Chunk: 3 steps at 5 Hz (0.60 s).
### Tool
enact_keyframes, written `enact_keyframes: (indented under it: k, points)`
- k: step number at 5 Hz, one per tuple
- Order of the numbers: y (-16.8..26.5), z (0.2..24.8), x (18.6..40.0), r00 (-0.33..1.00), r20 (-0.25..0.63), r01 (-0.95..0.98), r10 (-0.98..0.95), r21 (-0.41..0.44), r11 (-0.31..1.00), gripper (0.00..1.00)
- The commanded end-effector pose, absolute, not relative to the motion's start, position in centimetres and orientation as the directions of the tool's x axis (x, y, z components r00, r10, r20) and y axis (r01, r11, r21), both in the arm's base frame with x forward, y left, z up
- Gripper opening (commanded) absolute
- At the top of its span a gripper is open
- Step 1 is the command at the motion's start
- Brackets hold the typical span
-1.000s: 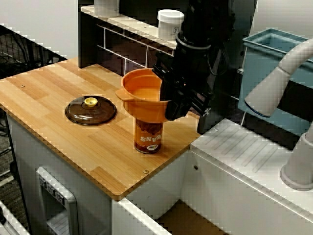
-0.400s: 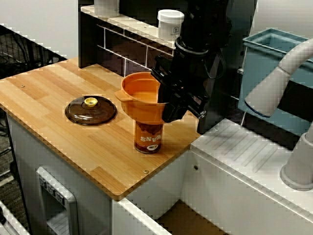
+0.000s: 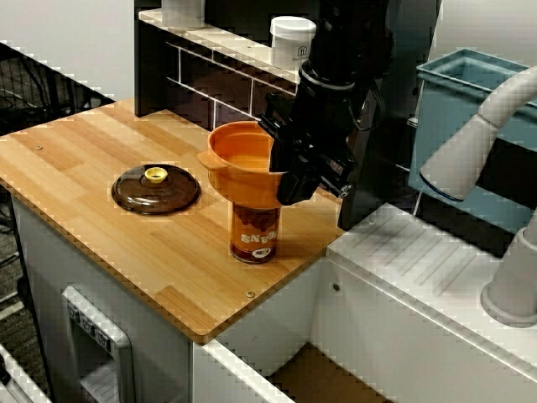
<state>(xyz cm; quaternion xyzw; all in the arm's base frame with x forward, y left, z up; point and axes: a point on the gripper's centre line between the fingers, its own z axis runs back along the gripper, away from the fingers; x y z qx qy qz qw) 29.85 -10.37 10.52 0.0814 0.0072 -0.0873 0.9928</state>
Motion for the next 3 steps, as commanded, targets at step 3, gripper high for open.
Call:
enact_keyframes:
  k: [3]
  points:
    - [-10.64,11.81,29.07,0.983,0.023,0.177,-0.182,0.147,0.973,0.00]
